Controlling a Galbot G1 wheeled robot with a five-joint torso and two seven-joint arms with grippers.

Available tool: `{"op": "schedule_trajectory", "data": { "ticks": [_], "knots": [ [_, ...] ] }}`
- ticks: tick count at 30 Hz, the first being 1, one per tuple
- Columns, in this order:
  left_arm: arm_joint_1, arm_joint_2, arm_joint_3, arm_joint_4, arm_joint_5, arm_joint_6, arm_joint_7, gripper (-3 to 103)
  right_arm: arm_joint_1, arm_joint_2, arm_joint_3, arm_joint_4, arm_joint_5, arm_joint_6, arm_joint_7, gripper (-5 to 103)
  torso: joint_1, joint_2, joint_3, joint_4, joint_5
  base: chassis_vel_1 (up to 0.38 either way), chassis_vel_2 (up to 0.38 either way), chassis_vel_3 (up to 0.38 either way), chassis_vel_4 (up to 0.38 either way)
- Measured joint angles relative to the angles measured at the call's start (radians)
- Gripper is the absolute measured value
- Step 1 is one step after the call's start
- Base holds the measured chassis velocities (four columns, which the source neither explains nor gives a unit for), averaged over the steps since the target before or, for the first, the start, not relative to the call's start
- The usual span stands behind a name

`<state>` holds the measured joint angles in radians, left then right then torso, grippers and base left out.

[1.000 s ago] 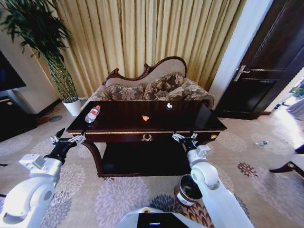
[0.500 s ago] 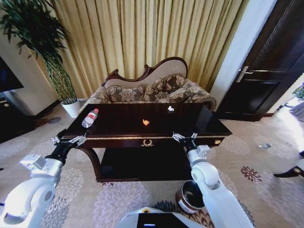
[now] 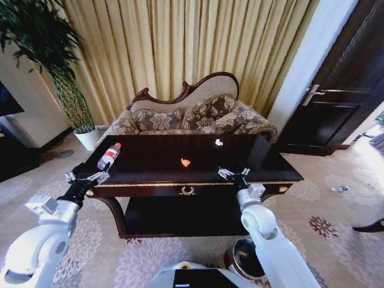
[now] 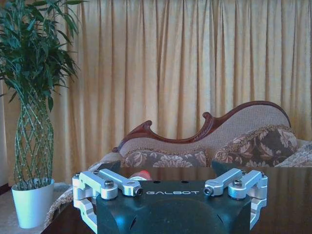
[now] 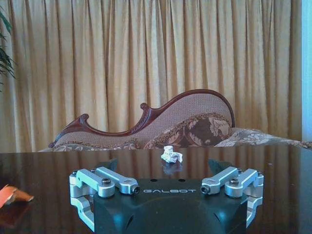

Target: Move to the front of the table and place the trash on the table into the trash bin.

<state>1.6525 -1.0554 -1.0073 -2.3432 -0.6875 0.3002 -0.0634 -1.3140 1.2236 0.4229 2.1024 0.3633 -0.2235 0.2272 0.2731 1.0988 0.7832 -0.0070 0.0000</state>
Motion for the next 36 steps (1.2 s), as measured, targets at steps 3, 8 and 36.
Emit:
{"op": "schedule_trajectory", "data": {
  "ticks": [3, 8, 36],
  "knots": [
    [0.000, -0.002, 0.000, 0.000, 0.001, 0.000, 0.000, 100, 0.001, 0.002, -0.001, 0.001, 0.001, -0.001, 0.001, 100, 0.000, 0.000, 0.000, 0.0000, 0.0000, -0.125, 0.116, 0.123, -0.102],
    [0.000, -0.002, 0.000, 0.000, 0.001, 0.000, 0.000, 100, 0.004, 0.001, -0.008, 0.000, 0.002, -0.001, 0.011, 100, 0.000, 0.000, 0.000, 0.0001, 0.0000, -0.120, 0.119, 0.126, -0.116],
    [0.002, -0.011, -0.014, 0.040, 0.007, -0.005, -0.002, 100, 0.512, -0.215, -0.213, -0.286, 0.355, -0.224, 0.173, 100, 0.000, 0.000, 0.000, 0.0001, 0.0000, -0.017, 0.018, 0.017, -0.016]
  ]
}}
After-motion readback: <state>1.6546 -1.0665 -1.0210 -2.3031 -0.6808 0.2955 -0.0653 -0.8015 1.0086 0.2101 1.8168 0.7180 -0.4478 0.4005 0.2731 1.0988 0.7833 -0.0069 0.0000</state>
